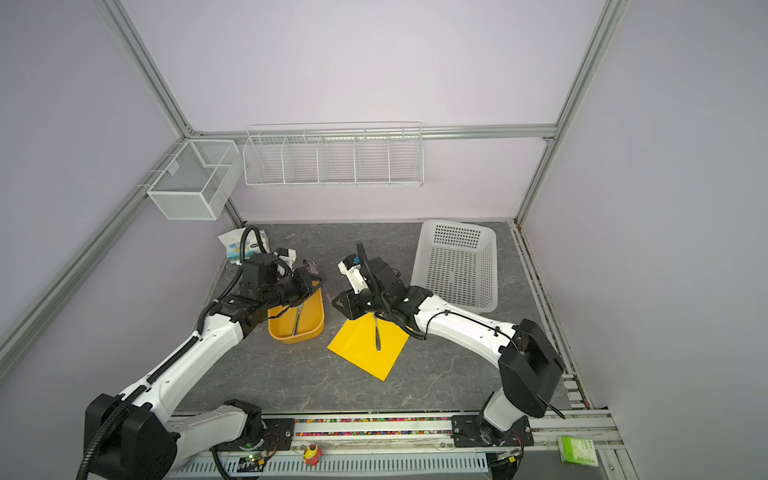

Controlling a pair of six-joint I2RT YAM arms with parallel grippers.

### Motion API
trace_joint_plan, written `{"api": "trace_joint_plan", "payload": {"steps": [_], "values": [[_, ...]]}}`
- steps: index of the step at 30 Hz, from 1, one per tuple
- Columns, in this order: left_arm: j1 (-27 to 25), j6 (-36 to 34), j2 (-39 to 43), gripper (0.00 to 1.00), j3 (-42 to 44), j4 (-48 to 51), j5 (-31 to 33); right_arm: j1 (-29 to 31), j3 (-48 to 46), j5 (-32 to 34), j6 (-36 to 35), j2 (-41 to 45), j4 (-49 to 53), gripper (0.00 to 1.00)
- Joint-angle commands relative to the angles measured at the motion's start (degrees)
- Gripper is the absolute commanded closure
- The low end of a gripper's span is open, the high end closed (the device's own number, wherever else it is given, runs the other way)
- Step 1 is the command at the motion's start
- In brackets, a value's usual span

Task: Place the utensils on the paper napkin and roll it up
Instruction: 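Carry the spoon over the napkin with the left gripper while the right gripper withdraws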

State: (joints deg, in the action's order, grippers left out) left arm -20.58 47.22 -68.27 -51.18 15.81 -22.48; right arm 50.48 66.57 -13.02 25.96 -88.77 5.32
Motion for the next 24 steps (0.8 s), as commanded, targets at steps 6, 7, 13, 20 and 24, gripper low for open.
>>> {"api": "trace_joint_plan", "payload": {"steps": [6, 7, 13, 20, 24], "values": [[-8.35, -9.67, -12.98, 1.00, -8.36, 13.32, 4.45, -5.22, -9.08, 11.21, 0.49, 11.29, 5.73, 0.58], [-9.82, -9.93, -15.39, 1.00, -9.59, 14.45, 4.65, -5.60, -10.04, 12.35, 0.78, 12.38, 6.24, 0.58], [-16.78, -9.79, -28.36, 1.00, -19.08, 23.51, 10.86, -6.69, -13.72, 17.79, 2.72, 17.92, 8.20, 0.55], [-19.12, -8.59, -38.81, 1.00, -27.18, 29.79, 12.78, -6.93, -14.92, 20.49, 1.59, 21.02, 10.76, 0.55], [-19.40, -6.57, -40.62, 1.00, -26.89, 28.24, 11.98, -7.01, -15.32, 20.40, 0.69, 22.12, 11.29, 0.55]]}}
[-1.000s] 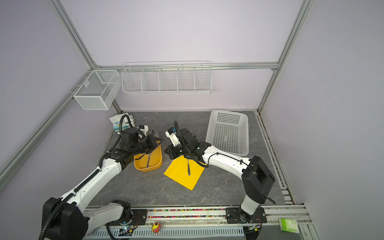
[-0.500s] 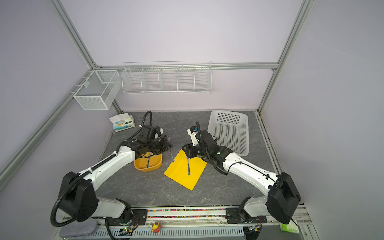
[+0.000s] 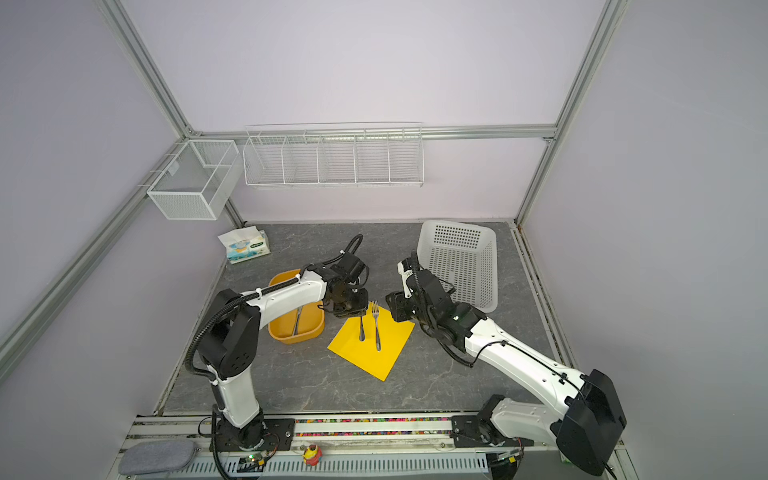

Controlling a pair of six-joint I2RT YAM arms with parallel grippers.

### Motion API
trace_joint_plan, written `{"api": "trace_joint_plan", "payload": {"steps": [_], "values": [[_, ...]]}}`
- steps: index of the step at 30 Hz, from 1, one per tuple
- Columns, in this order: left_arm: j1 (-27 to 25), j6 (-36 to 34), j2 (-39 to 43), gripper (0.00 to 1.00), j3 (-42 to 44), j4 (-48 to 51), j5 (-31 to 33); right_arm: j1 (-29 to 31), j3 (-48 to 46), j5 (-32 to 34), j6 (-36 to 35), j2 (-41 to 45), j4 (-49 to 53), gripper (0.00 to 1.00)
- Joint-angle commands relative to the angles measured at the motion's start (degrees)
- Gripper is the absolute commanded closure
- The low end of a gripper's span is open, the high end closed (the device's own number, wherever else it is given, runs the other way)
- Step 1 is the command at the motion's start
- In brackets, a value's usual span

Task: Place the utensils on the paper napkin and roll it up
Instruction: 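Carry the spoon over the napkin with the left gripper while the right gripper withdraws, then lower the spoon onto the napkin beside the fork with the left gripper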

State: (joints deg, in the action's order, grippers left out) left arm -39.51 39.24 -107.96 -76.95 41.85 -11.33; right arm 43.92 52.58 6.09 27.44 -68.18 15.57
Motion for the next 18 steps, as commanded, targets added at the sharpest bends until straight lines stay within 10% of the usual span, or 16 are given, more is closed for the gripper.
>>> {"api": "trace_joint_plan", "payload": {"steps": [1, 18], "values": [[-0.48, 2.06, -1.02, 1.00, -0.48, 1.44, 0.68, -0.53, -1.50, 1.37, -0.96, 1.86, 1.12, 0.55], [-2.04, 4.85, -3.36, 1.00, 0.79, 0.41, -1.00, -1.15, -1.74, 1.90, -0.39, 2.29, 2.41, 0.55]]}}
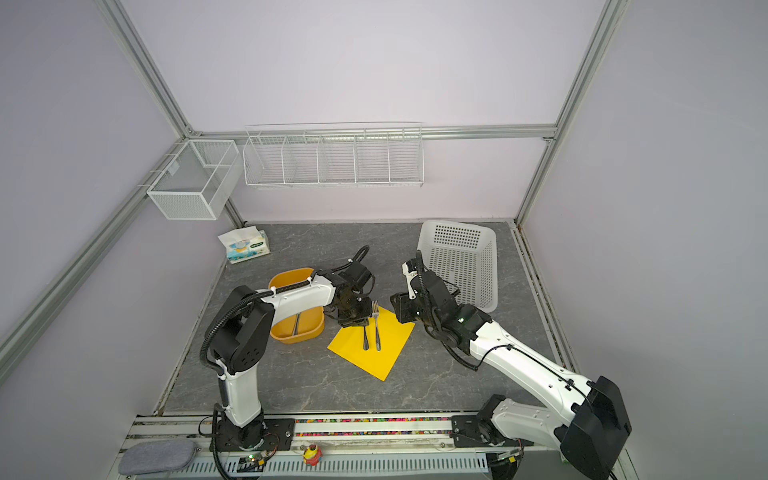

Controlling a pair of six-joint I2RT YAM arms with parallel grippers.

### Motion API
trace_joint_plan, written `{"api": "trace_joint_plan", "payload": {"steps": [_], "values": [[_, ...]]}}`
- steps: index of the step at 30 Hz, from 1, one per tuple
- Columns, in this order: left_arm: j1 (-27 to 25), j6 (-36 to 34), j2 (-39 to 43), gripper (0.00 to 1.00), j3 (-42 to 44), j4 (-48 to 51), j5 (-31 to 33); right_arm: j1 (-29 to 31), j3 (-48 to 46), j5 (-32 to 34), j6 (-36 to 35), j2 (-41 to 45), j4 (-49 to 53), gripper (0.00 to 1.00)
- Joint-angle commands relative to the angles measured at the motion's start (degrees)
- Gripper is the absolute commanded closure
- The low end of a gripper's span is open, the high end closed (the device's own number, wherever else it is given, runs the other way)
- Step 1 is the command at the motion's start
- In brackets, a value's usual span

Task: Place the utensils on the paper napkin and roll it up
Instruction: 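Lower the spoon onto the napkin beside the fork with the left gripper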

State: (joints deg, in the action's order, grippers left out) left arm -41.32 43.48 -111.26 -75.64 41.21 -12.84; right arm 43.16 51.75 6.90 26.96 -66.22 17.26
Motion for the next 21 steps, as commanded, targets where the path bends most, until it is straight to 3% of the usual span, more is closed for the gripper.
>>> {"api": "trace_joint_plan", "payload": {"steps": [1, 21], "values": [[-0.30, 0.47, -0.18, 1.00, -1.00, 1.35, 0.53, -0.40, -0.78, 1.10, 0.24, 0.10, 0.89, 0.55], [-1.22, 1.25, -3.14, 0.97, -3.77, 1.74, -0.51, -0.46, 0.25, 1.54, 0.82, -0.49, 1.90, 0.55]]}}
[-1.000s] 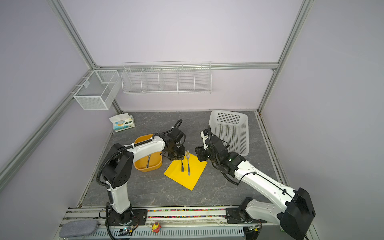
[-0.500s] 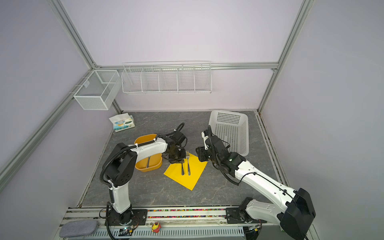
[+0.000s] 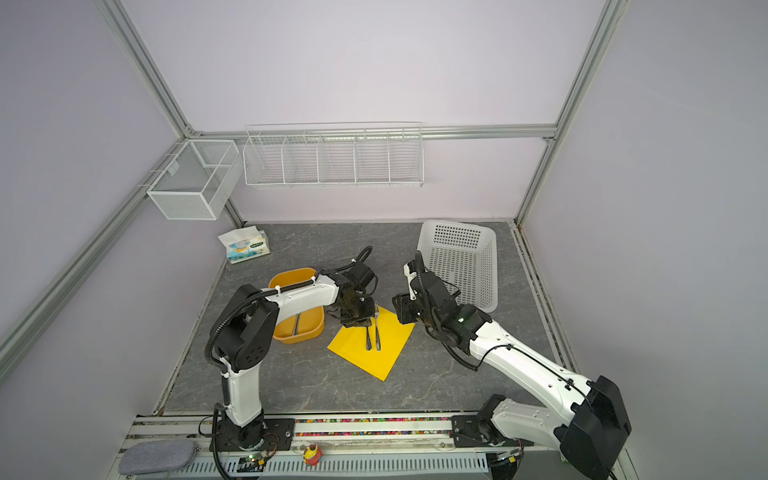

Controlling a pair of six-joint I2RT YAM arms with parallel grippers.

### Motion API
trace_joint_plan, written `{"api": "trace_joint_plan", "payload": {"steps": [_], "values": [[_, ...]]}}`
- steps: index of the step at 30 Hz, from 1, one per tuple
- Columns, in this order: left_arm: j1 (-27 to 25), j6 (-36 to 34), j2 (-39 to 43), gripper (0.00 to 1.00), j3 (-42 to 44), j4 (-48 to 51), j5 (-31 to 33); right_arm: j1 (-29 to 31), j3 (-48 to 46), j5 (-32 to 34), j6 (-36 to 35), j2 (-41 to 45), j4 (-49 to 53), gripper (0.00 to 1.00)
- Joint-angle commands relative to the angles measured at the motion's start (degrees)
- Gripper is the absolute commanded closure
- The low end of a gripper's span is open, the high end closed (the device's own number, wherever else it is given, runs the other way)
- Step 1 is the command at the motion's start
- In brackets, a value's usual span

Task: Place the utensils on the paper napkin and roll it up
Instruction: 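Lower the spoon onto the napkin beside the fork with the left gripper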

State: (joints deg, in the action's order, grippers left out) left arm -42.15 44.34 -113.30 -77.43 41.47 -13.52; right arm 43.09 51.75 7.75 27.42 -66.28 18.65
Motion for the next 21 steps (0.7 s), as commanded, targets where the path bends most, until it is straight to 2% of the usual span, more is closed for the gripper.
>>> {"api": "trace_joint_plan", "payload": {"steps": [1, 21], "values": [[-0.36, 0.27, -1.23, 0.97, -2.07, 1.50, 0.10, -0.42, 0.28, 0.69, 0.35, -0.40, 0.45, 0.55], [-0.74, 1.11, -0.28, 0.89, -2.20, 1.46, 0.65, -0.59, 0.02, 0.62, 0.35, -0.60, 0.66, 0.55]]}}
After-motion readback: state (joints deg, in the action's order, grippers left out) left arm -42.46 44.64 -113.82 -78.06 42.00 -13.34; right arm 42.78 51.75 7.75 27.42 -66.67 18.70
